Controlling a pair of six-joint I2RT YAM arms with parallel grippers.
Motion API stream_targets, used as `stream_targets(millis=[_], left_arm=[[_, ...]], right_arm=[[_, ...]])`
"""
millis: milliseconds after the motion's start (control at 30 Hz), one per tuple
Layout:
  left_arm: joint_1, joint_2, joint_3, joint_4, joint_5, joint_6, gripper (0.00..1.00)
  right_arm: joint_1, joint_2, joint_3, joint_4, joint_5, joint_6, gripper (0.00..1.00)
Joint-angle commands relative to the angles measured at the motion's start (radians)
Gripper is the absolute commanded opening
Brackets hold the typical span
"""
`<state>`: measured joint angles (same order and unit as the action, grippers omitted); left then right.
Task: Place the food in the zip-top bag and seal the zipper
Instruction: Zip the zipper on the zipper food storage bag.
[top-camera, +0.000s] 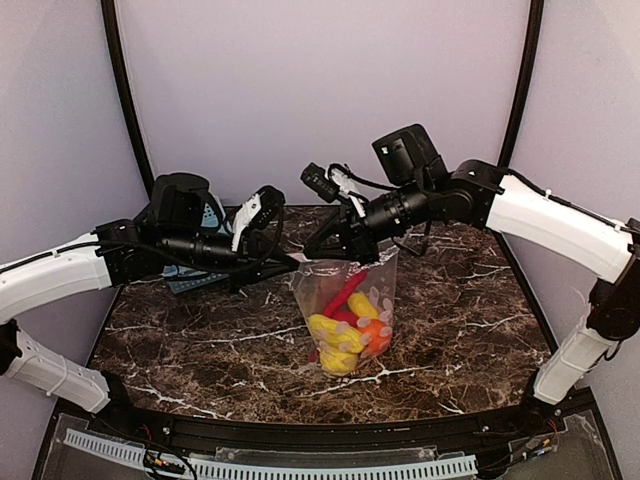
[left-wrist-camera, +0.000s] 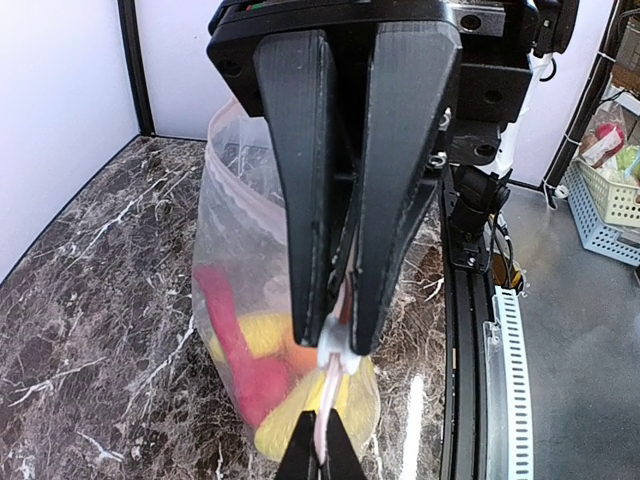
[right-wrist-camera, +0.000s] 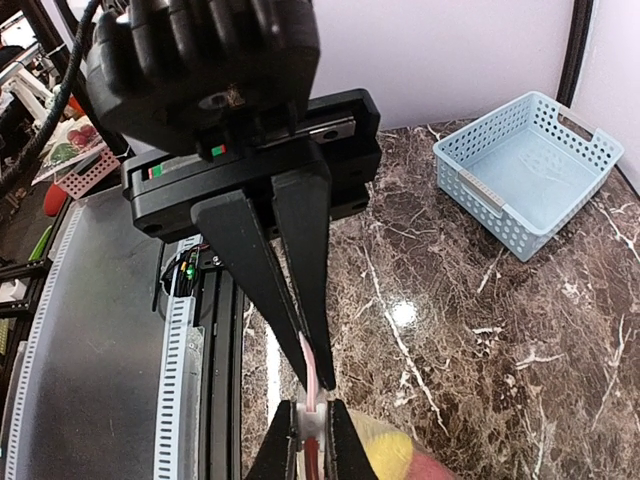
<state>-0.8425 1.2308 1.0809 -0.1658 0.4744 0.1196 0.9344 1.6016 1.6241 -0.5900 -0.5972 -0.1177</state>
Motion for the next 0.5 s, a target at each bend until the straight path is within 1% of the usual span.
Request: stream_targets(millis=[0, 467], left_arm=[[0.006, -0.045, 0.021, -0.044, -0.071, -0.004, 0.01], [0.036, -0.059, 0.008, -0.033, -0.162, -0.066, 0.01]], right_arm=[[-0.011, -0.065, -0.031, 0.019, 0.017, 0.013, 0.0], [-0.016, -0.129, -0.096, 0.071, 0.086, 0.034, 0.0]])
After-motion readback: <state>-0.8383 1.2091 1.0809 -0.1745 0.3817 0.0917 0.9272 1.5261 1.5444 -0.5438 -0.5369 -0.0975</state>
